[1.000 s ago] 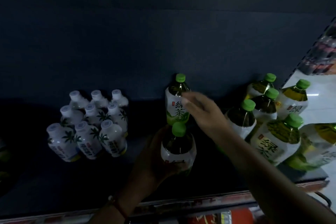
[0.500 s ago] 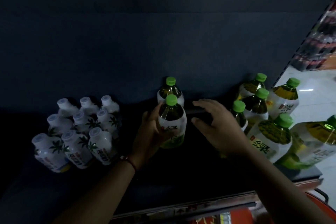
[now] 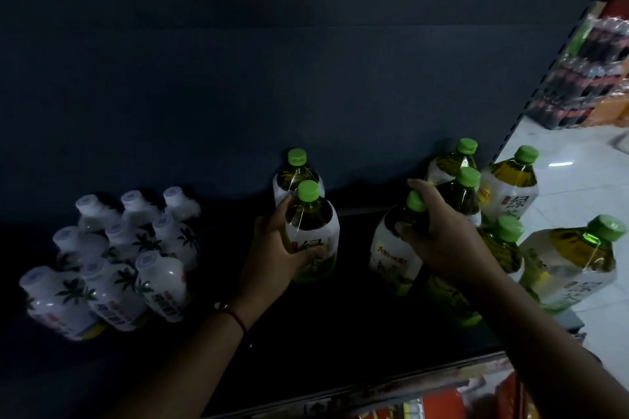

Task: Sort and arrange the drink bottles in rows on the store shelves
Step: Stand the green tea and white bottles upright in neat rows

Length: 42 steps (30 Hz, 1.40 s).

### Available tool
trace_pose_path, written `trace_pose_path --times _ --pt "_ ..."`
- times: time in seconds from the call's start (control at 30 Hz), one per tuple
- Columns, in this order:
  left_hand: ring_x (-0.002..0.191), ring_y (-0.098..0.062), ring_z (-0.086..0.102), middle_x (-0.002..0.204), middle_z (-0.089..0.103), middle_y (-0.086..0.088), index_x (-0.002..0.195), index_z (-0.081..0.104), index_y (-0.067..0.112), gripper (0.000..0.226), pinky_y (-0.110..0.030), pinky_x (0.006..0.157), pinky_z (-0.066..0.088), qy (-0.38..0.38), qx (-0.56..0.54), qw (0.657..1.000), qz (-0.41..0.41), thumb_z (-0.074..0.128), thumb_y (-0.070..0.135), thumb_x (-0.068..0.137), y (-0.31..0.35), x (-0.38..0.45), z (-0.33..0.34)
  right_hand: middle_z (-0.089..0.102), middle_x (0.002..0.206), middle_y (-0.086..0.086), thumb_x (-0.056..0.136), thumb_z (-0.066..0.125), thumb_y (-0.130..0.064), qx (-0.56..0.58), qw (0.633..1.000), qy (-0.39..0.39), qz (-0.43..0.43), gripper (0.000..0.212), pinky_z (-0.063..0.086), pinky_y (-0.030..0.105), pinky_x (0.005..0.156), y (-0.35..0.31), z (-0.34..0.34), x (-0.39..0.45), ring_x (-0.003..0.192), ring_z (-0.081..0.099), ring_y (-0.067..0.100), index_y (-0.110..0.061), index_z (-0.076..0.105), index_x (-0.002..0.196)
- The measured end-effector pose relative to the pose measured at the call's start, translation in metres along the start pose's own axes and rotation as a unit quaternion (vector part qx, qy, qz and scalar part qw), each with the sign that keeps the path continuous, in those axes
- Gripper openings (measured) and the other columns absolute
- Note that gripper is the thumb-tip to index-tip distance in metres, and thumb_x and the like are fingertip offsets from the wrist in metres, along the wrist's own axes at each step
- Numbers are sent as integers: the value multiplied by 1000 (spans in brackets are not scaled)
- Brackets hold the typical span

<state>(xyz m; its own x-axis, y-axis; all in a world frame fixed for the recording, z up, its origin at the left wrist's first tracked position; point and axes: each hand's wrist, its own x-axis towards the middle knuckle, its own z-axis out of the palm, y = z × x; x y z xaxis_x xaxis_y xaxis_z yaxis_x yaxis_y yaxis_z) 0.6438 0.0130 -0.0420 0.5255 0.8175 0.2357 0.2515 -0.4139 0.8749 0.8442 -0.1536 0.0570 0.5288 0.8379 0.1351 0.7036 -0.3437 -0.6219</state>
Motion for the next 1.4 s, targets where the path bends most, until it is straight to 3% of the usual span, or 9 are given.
trace_pose_path --times 0.2,0.33,0.5,0.6,0.8,0.9,1.07,1.27,1.4 --pt "125 -9 52 140 46 5 144 34 54 100 -41 101 50 -12 -5 1000 5 91 44 62 -1 2 1 62 92 -19 84 74 -29 15 999 -21 -20 54 44 15 62 9 -10 5 82 59 -6 -37 44 129" --pt "126 -10 51 141 46 4 144 34 53 101 -44 101 51 -15 -7 1000 -4 90 47 60 2 2 0 67 85 -16 82 72 -45 -29 998 -13 -47 36 49 21 62 -3 -11 3 76 64 1 -38 52 112" --pt "136 -5 37 152 32 9 153 6 51 111 -37 105 44 0 15 1000 -22 80 56 70 22 -20 -4 61 78 -14 76 64 -65 -76 994 -17 -78 33 39 24 54 -24 -1 -4 67 56 1 -37 54 89" --pt "135 3 30 150 29 16 155 11 41 93 -15 99 32 21 89 995 45 65 62 82 45 -61 -7 55 83 -13 70 57 -74 -76 992 -16 -104 45 44 30 58 -31 13 -10 70 54 6 -33 55 88" --pt "143 -6 31 155 29 13 149 23 46 83 -18 110 35 -18 70 992 104 58 74 80 48 -90 3 50 83 -13 72 54 -77 -70 988 6 -137 50 33 24 54 -51 44 -20 70 49 5 -30 50 88" --pt "135 -7 43 149 41 6 145 27 54 74 -32 108 43 -14 44 996 82 60 72 81 39 -84 1 51 87 -14 72 52 -79 -65 989 -2 -135 52 37 24 58 -55 52 -17 74 49 4 -32 48 93" --pt "135 1 41 148 38 20 142 37 50 56 -24 107 42 -23 39 996 74 62 43 92 46 -86 -11 51 91 -17 72 66 -65 28 989 -78 -120 37 43 22 63 -48 46 -15 79 52 0 -40 50 93" --pt "132 18 31 142 24 43 142 35 45 65 2 100 27 -6 83 996 45 67 47 85 39 -89 -15 50 110 -23 80 73 -44 90 976 -156 -123 41 50 18 78 -39 44 -18 97 55 -5 -41 57 117" --pt "132 6 41 145 36 22 140 44 38 62 -9 101 39 -27 69 997 18 55 64 85 37 -83 -14 55 118 -14 85 68 -40 -15 982 -120 -144 36 47 19 81 -18 15 -16 103 56 6 -32 63 120"
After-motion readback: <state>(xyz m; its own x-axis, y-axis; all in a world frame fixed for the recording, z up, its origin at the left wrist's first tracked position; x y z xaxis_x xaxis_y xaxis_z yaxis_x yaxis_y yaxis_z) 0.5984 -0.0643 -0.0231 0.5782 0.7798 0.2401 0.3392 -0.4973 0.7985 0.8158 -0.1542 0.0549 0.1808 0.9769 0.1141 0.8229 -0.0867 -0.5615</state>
